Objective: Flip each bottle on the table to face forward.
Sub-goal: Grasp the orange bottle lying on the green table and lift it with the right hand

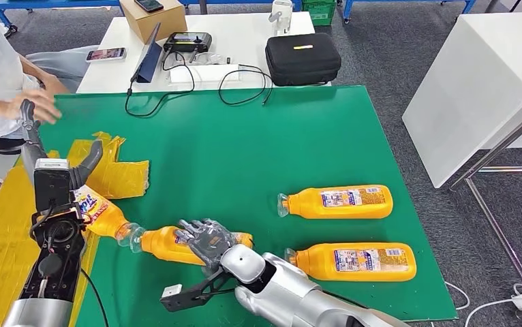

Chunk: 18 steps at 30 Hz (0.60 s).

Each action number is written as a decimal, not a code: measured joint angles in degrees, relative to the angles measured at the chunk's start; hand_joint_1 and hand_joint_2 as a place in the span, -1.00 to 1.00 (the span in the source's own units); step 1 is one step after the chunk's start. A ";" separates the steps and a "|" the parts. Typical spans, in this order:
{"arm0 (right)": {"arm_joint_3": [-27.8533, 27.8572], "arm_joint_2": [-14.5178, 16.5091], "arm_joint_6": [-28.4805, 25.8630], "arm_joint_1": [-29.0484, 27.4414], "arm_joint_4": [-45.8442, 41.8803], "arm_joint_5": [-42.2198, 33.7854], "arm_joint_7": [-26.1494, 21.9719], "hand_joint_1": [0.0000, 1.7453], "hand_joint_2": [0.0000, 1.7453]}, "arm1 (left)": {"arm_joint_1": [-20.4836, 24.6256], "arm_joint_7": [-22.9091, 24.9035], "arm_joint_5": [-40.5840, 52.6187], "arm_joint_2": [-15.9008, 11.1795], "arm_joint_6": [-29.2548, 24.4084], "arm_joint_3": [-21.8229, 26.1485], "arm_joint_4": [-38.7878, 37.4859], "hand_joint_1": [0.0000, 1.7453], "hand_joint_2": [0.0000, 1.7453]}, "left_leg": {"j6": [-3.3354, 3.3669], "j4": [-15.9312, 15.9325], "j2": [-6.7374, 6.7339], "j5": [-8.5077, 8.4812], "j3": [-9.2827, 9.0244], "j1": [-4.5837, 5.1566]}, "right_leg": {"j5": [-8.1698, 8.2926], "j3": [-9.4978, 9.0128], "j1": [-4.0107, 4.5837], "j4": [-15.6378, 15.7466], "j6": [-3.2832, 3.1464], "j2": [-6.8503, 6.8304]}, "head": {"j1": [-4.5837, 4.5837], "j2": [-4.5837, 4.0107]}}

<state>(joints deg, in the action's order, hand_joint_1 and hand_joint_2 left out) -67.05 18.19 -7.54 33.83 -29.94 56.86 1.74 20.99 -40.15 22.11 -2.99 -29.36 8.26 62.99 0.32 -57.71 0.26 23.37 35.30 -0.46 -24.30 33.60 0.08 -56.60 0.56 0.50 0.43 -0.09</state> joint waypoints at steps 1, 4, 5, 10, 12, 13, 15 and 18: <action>0.03 0.03 -0.09 0.05 0.08 0.15 0.17 0.73 1.00 | -0.06 0.00 0.01 0.06 0.02 0.00 0.00 -1.00 1.00 | 0.00 0.00 0.00 0.00 0.00 0.00 | 0.00 0.00 0.00 0.00 0.00 0.00 | 0.00 0.00; 0.08 0.07 -0.20 0.16 0.25 0.39 0.31 0.74 1.00 | -0.21 0.00 0.02 0.21 0.07 0.00 0.00 -1.00 1.00 | 0.00 0.00 0.00 0.00 0.00 0.01 | 0.00 -0.01 -0.01 0.00 0.00 0.00 | 0.00 -0.01; 0.11 0.09 -0.20 0.21 0.29 0.42 0.34 0.74 1.00 | -0.27 0.00 0.02 0.23 0.09 0.00 0.00 -1.00 1.00 | 0.00 0.00 0.01 0.00 0.00 0.01 | 0.00 -0.01 -0.01 0.00 0.00 0.00 | -0.01 -0.01; 0.20 0.15 -0.20 0.36 0.40 0.43 0.44 0.76 1.00 | -0.53 0.00 0.01 0.31 0.14 0.00 0.00 -1.00 1.00 | 0.00 0.00 0.01 0.00 0.00 0.01 | 0.00 0.00 -0.01 0.00 0.00 0.00 | 0.00 0.00; 0.23 0.16 -0.19 0.42 0.46 0.43 0.44 0.82 1.00 | -0.55 0.00 0.01 0.32 0.15 0.00 0.00 -1.00 1.00 | 0.00 0.00 0.01 0.00 0.00 0.01 | 0.00 0.00 -0.01 0.00 0.00 0.00 | 0.01 0.00; 0.25 0.17 -0.18 0.45 0.50 0.42 0.44 0.88 1.00 | -0.56 0.00 0.01 0.33 0.17 0.00 0.00 -1.00 1.00 | 0.00 0.00 0.01 0.00 0.00 0.01 | 0.00 0.00 -0.01 0.00 0.00 0.00 | 0.01 0.00; 0.31 0.19 -0.16 0.52 0.56 0.41 0.44 0.97 1.00 | -0.57 0.00 0.01 0.35 0.22 0.00 0.00 -1.00 1.00 | 0.00 0.00 0.01 0.00 0.00 0.01 | 0.00 0.00 -0.01 0.00 0.00 0.00 | 0.01 0.00; 0.52 0.19 -0.03 0.64 0.67 0.31 0.56 1.00 1.00 | -0.58 0.00 0.01 0.43 0.23 0.01 0.00 -1.00 1.00 | 0.00 0.00 0.01 0.00 0.00 0.01 | 0.00 0.00 -0.01 0.00 0.00 0.00 | 0.01 0.00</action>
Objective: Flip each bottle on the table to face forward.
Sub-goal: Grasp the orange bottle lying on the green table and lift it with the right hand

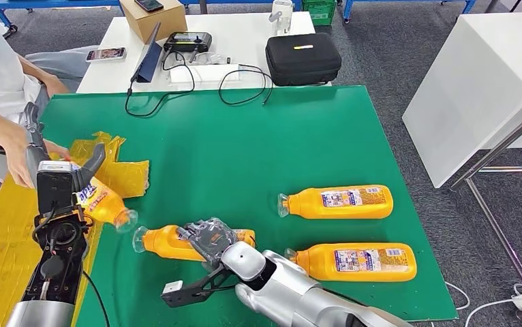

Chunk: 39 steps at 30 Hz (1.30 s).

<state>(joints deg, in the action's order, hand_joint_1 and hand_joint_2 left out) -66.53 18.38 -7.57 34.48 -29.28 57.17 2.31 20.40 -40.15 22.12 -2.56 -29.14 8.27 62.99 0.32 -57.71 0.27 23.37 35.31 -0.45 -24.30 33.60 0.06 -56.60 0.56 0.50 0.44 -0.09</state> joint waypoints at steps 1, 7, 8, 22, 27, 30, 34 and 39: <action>0.18 0.00 0.04 0.05 0.04 -0.05 0.18 1.00 1.00 | -0.01 0.00 0.00 0.05 0.00 0.00 0.00 -1.00 1.00 | 0.00 0.00 0.00 0.00 0.00 0.00 | 0.00 0.00 0.00 0.00 0.00 0.00 | 0.00 0.00; 3.10 -0.26 -0.62 0.14 0.16 0.45 2.57 1.00 1.00 | -0.16 0.00 0.27 0.33 0.24 0.01 0.00 -1.00 1.00 | 0.00 0.00 0.01 0.00 0.00 0.00 | 0.00 0.00 0.00 0.00 0.00 0.00 | -0.01 0.00; 3.73 -0.37 -0.78 0.15 0.18 0.66 2.93 1.00 1.00 | -0.20 0.00 0.36 0.37 0.30 0.01 0.00 -1.00 1.00 | 0.00 0.00 0.01 0.00 0.00 0.00 | 0.00 0.00 -0.01 0.00 0.00 0.00 | -0.01 0.00; 8.48 -1.15 1.73 0.48 1.13 4.22 4.73 -1.00 1.00 | -0.36 0.00 1.30 1.30 0.95 0.03 -0.01 -1.00 1.00 | 0.00 0.00 0.00 0.00 0.00 0.00 | 0.00 0.00 0.00 0.00 0.00 0.00 | 0.00 0.00; 9.01 -1.03 2.72 0.75 2.19 5.75 6.44 -1.00 1.00 | -0.34 0.00 1.42 1.58 0.86 0.03 -0.02 -1.00 1.00 | 0.00 0.00 0.00 0.00 -0.02 0.00 | 0.00 -0.02 -0.01 0.00 0.00 0.00 | -0.01 -0.01; 9.62 -0.92 2.70 0.87 2.65 6.22 7.07 -1.00 1.00 | -0.34 0.00 1.56 1.73 0.84 0.03 -0.02 -1.00 1.00 | 0.00 0.00 0.00 0.00 -0.05 0.01 | 0.00 -0.05 -0.01 0.01 0.01 0.00 | -0.01 -0.01; 9.98 -0.82 2.71 0.92 2.99 6.32 7.13 -1.00 1.00 | -0.34 0.00 1.63 1.80 0.83 0.03 -0.02 -1.00 1.00 | 0.00 0.00 0.00 0.00 -0.09 0.01 | 0.00 -0.09 -0.01 0.01 0.01 0.00 | 0.00 0.00; 10.13 -0.72 2.70 0.97 3.26 6.33 7.17 -1.00 1.00 | -0.34 0.00 1.64 1.88 0.68 0.03 -0.04 -1.00 1.00 | 0.00 0.00 0.00 0.00 -0.13 0.01 | 0.00 -0.13 -0.01 0.01 0.00 0.00 | 0.00 -0.01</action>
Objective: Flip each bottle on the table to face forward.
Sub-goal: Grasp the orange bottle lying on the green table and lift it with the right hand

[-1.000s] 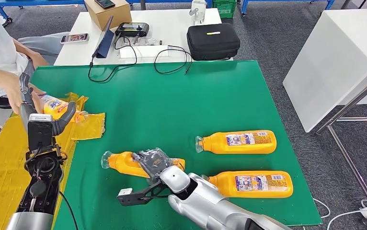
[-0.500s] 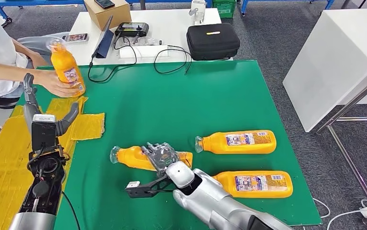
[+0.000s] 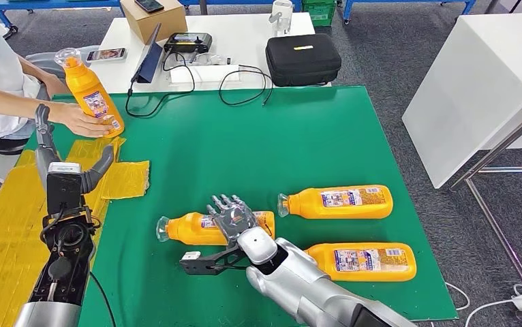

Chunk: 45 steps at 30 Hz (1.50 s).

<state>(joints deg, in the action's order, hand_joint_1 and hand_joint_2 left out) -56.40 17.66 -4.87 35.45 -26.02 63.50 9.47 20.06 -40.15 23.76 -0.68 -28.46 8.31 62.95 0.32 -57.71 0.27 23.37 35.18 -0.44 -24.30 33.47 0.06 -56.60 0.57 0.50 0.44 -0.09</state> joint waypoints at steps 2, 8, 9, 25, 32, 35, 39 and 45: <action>0.05 0.02 0.01 0.01 0.06 0.02 0.00 -1.00 1.00 | 0.00 0.00 0.03 0.07 -0.24 0.00 -0.02 -1.00 1.00 | 0.00 0.00 0.00 0.00 -0.01 0.00 | 0.00 -0.01 0.00 0.00 0.00 0.00 | 0.00 0.01; 0.31 0.04 0.10 0.03 0.25 0.03 0.00 0.08 1.00 | -0.01 0.00 0.08 0.27 -0.55 0.00 -0.20 -1.00 1.00 | 0.00 0.00 0.00 0.00 -0.04 0.00 | 0.00 -0.05 0.00 0.00 0.00 0.00 | -0.01 0.01; 0.34 0.03 0.14 0.03 0.27 0.00 -0.03 0.58 1.00 | -0.01 0.00 0.07 0.28 -0.55 0.00 -0.26 -1.00 1.00 | 0.00 0.00 0.00 0.00 -0.05 0.00 | 0.00 -0.05 0.00 0.00 0.00 0.00 | -0.01 0.01; 2.06 -0.07 0.68 0.01 0.84 0.23 -1.35 1.00 1.00 | 0.00 0.00 -0.78 0.36 -0.96 0.00 -1.02 -1.00 1.00 | 0.01 0.00 -0.01 0.00 -0.07 0.00 | 0.00 -0.06 0.00 0.01 0.00 0.00 | 0.00 0.01; 3.83 -0.09 -3.27 -0.46 0.89 -1.13 -2.43 1.00 1.00 | 0.02 0.00 -1.43 0.36 -1.07 -0.16 -1.10 -1.00 1.00 | 0.01 0.00 0.00 0.00 -0.05 0.01 | 0.00 -0.05 -0.01 0.01 0.00 0.00 | -0.01 0.00; 6.99 -0.16 -10.20 -1.81 0.03 -5.17 -5.26 1.00 1.00 | 0.01 0.00 -1.71 0.36 -1.01 -0.43 -1.10 -1.00 1.00 | 0.01 0.00 -0.01 0.00 -0.01 0.01 | 0.00 -0.02 -0.01 0.01 0.01 0.00 | -0.02 0.01; 13.96 -0.25 -20.40 -4.75 -4.82 -12.25 -11.91 1.00 1.00 | 0.01 0.00 -1.62 0.40 -0.88 -1.06 -1.10 -1.00 1.00 | 0.01 -0.01 -0.01 -0.01 0.05 0.01 | 0.01 0.06 -0.01 0.01 0.01 0.00 | -0.01 0.01; 23.85 -0.23 -28.46 -8.95 -13.90 -21.70 -22.47 1.00 1.00 | 0.01 0.00 -1.57 0.63 -0.95 -1.78 -1.10 -1.00 1.00 | 0.01 -0.01 0.00 0.00 0.17 0.00 | 0.01 0.17 -0.01 0.00 0.01 0.00 | -0.01 0.00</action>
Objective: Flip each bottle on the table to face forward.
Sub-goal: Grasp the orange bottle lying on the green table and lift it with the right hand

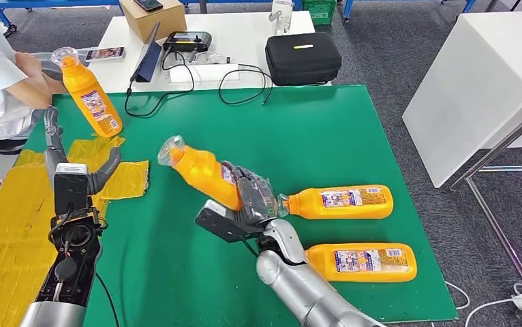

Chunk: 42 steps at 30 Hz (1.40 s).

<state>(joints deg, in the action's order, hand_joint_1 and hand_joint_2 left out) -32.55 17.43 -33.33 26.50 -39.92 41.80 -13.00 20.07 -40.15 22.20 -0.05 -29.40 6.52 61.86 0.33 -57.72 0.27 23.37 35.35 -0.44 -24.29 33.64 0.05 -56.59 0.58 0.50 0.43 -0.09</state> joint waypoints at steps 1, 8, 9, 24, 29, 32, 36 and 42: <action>1.21 -0.01 -0.39 -0.40 -1.09 -0.91 -0.87 1.00 1.00 | 0.00 0.00 -0.12 0.06 0.03 -0.10 0.00 -1.00 1.00 | 0.00 0.00 -0.01 0.00 0.01 0.00 | 0.00 0.02 0.00 0.00 0.00 0.00 | -0.01 0.00; 8.13 0.16 -3.72 -3.72 -8.48 -8.94 -7.99 1.00 1.00 | -0.09 0.00 -2.04 0.72 3.38 -1.90 1.88 -1.00 1.00 | 0.00 0.00 0.01 0.00 0.09 0.00 | 0.00 0.09 -0.01 0.00 0.00 0.00 | 0.00 0.01; 8.96 0.17 -4.04 -4.21 -9.56 -9.85 -8.80 1.00 1.00 | -0.17 0.00 -2.04 0.97 4.39 -2.19 2.44 -1.00 1.00 | 0.00 0.00 0.01 0.00 0.10 0.01 | 0.00 0.09 -0.01 0.00 0.00 0.00 | 0.00 0.01; 14.90 0.19 -3.02 -11.01 -21.81 -12.70 -13.25 1.00 1.00 | -0.44 14.29 -13.38 4.48 36.74 -6.89 10.21 -1.00 1.00 | 0.01 -0.01 0.02 0.00 0.16 0.02 | 0.01 0.18 -0.03 0.00 0.02 -0.01 | 0.02 0.00; 14.75 0.27 -1.53 -12.11 -23.19 -11.50 -14.68 1.00 1.00 | 1.01 18.16 -23.86 4.43 49.08 -9.85 9.94 -1.00 1.00 | 0.01 -0.01 -0.03 0.01 0.19 0.03 | 0.02 0.19 -0.03 0.00 0.03 0.02 | 0.01 -0.01; 14.71 0.27 -1.39 -12.15 -23.20 -11.37 -14.74 1.00 1.00 | 1.19 18.26 -24.27 4.41 49.38 -10.11 9.88 -1.00 1.00 | 0.01 -0.01 -0.04 0.01 0.19 0.03 | 0.02 0.20 -0.03 0.00 0.03 0.03 | 0.01 -0.01; 14.10 0.39 -0.81 -12.12 -23.08 -10.57 -14.82 1.00 1.00 | 1.83 18.61 -25.33 4.36 50.16 -11.92 9.69 -1.00 1.00 | 0.01 -0.01 -0.01 0.01 0.20 0.03 | 0.02 0.19 -0.04 0.00 0.03 0.01 | 0.01 0.01; 12.62 0.74 -0.24 -12.02 -22.31 -9.16 -14.82 1.00 1.00 | 2.25 19.11 -26.97 4.28 51.13 -15.75 9.47 -1.00 1.00 | 0.01 -0.01 0.01 0.00 0.21 0.04 | 0.02 0.19 -0.05 0.00 0.03 0.00 | 0.01 0.01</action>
<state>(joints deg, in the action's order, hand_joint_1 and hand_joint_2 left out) -19.93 18.17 -33.58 14.48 -62.23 32.64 -27.82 22.32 -21.04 -4.77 4.23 21.72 -9.23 71.32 0.34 -57.74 0.28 23.38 35.56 -0.40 -24.27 33.83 0.01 -56.59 0.61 0.50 0.44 -0.09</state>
